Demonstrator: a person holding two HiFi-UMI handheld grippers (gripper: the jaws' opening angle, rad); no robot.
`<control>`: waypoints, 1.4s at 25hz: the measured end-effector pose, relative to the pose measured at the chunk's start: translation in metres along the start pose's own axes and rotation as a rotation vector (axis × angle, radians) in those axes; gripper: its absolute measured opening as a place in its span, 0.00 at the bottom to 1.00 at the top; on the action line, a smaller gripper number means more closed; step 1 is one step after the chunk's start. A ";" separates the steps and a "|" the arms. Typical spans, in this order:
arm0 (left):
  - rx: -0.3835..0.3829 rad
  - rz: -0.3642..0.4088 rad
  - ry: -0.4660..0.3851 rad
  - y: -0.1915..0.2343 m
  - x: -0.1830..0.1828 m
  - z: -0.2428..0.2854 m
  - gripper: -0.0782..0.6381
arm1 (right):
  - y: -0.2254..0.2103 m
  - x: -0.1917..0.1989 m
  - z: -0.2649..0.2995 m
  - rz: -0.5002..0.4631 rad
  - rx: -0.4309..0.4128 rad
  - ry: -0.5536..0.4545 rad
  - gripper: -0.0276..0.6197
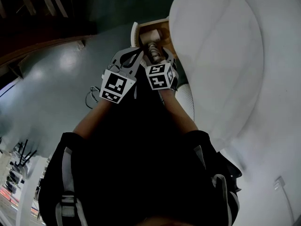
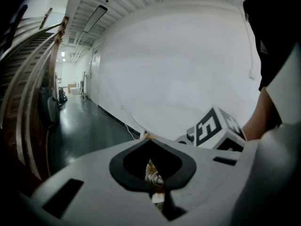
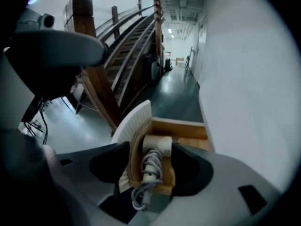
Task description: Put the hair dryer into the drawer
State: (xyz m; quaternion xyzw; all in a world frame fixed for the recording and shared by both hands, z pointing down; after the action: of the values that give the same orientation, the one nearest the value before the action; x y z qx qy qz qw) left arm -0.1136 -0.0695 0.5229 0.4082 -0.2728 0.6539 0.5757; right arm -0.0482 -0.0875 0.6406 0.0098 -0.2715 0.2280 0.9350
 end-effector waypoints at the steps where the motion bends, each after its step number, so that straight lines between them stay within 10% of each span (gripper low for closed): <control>1: 0.000 0.003 -0.008 -0.001 -0.003 -0.002 0.12 | 0.002 -0.007 -0.009 -0.017 0.016 -0.037 0.43; 10: -0.005 0.063 -0.155 -0.013 -0.056 -0.017 0.12 | -0.025 -0.067 -0.110 -0.005 0.208 -0.373 0.10; 25: -0.009 0.130 -0.453 -0.051 -0.176 -0.074 0.12 | -0.040 -0.118 -0.289 0.040 0.451 -0.794 0.08; 35: -0.001 0.131 -0.522 -0.077 -0.218 -0.086 0.12 | -0.053 -0.102 -0.359 0.099 0.582 -0.905 0.08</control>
State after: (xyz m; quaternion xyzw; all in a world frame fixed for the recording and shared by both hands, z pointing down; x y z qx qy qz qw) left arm -0.0564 -0.0999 0.2847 0.5444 -0.4380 0.5621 0.4425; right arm 0.0788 -0.1272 0.2881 0.3528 -0.5730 0.3107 0.6713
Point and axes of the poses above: the fingertips, and each gripper's own axes: z forward along the fingers, y to its left, x out of its underside, the point moved 2 cm from there along -z, backward along the fingers, and after that the axes turned 5 degrees about -x, right-handed, at the moved point
